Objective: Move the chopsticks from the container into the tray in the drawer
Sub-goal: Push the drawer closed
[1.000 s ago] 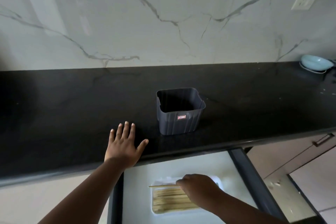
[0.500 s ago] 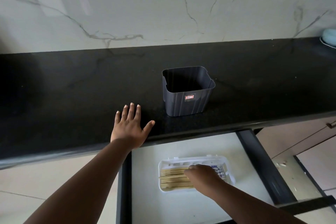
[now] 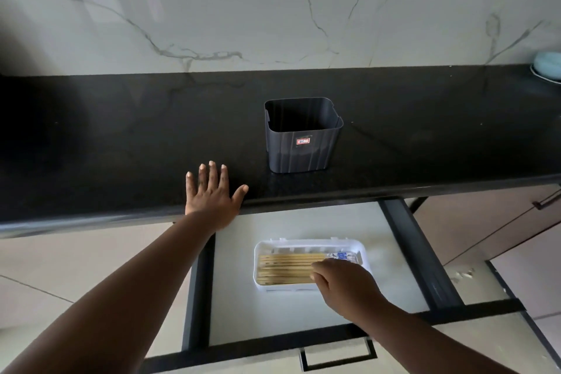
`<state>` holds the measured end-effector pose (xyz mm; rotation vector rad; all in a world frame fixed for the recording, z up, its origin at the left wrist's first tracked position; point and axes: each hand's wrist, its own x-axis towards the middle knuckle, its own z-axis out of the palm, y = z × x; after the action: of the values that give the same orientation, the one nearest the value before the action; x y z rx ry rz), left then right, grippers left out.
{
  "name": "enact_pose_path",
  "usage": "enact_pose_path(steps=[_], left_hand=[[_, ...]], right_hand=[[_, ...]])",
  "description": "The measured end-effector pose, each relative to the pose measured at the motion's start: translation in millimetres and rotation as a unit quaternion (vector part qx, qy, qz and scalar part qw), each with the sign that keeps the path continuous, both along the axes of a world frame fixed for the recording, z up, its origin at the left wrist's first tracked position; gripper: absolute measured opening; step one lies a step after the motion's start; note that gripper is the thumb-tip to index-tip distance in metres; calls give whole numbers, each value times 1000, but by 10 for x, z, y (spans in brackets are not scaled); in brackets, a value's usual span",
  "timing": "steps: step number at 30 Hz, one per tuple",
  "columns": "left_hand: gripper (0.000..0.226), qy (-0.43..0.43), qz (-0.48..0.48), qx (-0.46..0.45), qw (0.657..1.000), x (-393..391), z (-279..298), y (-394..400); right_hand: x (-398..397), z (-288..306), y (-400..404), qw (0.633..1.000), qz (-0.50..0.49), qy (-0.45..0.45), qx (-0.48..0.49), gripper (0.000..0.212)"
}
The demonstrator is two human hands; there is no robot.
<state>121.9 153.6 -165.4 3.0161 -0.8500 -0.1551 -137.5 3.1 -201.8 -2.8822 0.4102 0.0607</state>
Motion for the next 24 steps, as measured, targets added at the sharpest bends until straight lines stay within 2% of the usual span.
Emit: enact_pose_path(steps=[3, 7, 9, 12, 14, 20, 24], left_hand=[[88, 6, -34, -17, 999, -559, -133, 263], [90, 8, -74, -42, 996, -1622, -437, 644], [89, -20, -95, -51, 994, -2090, -504, 788], [83, -44, -136, -68, 987, -2590, -523, 931], [82, -64, -155, -42, 985, -2787, -564, 1003], [82, -83, -119, -18, 989, -2939, -606, 1144], [84, -86, -101, -6, 991, -3012, -635, 1184]], right_hand=[[-423, 58, 67, 989, 28, -144, -18, 10], [-983, -37, 26, 976, 67, -204, -30, 37], [-1248, -101, -12, 977, 83, -187, -63, 51], [-1587, -132, -50, 979, 89, -159, -91, 57], [-1745, -124, -87, 982, 78, -136, -106, 61], [-1950, -28, -210, 992, 32, -45, -117, 75], [-2043, -78, -258, 992, 35, -33, -115, 77]])
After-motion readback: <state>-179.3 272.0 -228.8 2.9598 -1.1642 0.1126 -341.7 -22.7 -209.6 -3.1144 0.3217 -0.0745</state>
